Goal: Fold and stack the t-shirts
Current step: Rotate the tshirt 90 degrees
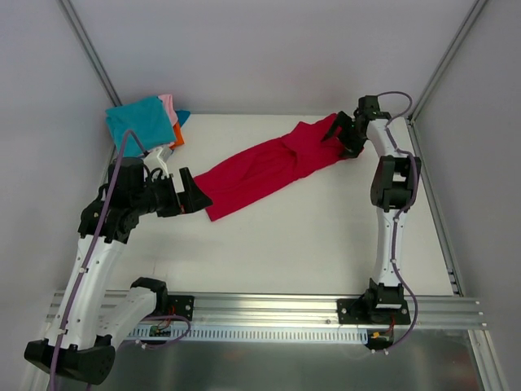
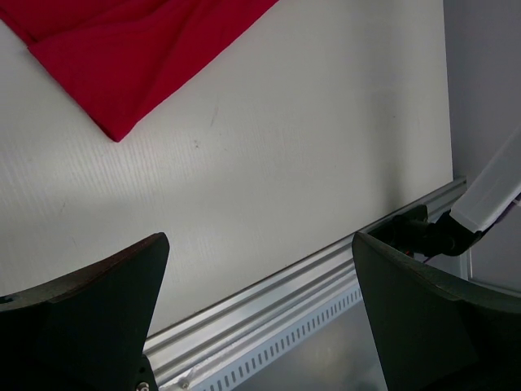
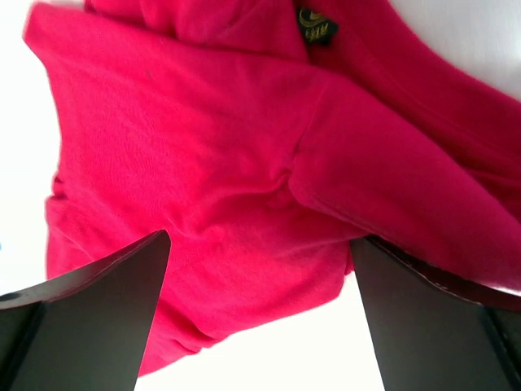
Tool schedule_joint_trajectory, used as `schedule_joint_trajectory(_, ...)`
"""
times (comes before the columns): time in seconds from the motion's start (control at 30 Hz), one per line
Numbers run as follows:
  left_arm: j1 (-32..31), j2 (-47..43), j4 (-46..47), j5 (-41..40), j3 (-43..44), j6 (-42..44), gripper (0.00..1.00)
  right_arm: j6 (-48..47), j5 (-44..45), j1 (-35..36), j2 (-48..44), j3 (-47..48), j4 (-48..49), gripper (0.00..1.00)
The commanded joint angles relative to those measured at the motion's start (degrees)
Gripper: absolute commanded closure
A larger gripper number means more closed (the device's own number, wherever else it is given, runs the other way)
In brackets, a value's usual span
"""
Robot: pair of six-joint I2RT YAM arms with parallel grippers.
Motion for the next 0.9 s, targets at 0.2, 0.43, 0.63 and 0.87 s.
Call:
schedule_joint_trajectory(0.2, -0.4, 1.4, 0.0, -0.9, 1.2, -0.3, 0.01, 9.8, -10.9, -2.0, 9.4, 9.5, 8.2, 0.01)
schedule_joint_trajectory(0.43, -0.4, 0.2, 3.7, 1.1, -2.5, 0.7, 0.01, 14.7, -14.6, -1.9, 8.0, 7.7, 27.1, 0.01)
schedule_joint_trajectory(0.63, -0.4, -4.8, 9.4, 1.9, -8.0, 1.6, 0.01, 4.3, -10.3, -2.1, -9.7, -1.9, 24.4, 0.00)
schedule_joint_trajectory(0.87, -0.4, 0.6, 5.6, -1.2, -8.4, 2.5, 0.01, -0.8, -7.2, -1.7, -38.9, -25.7, 19.8, 0.01)
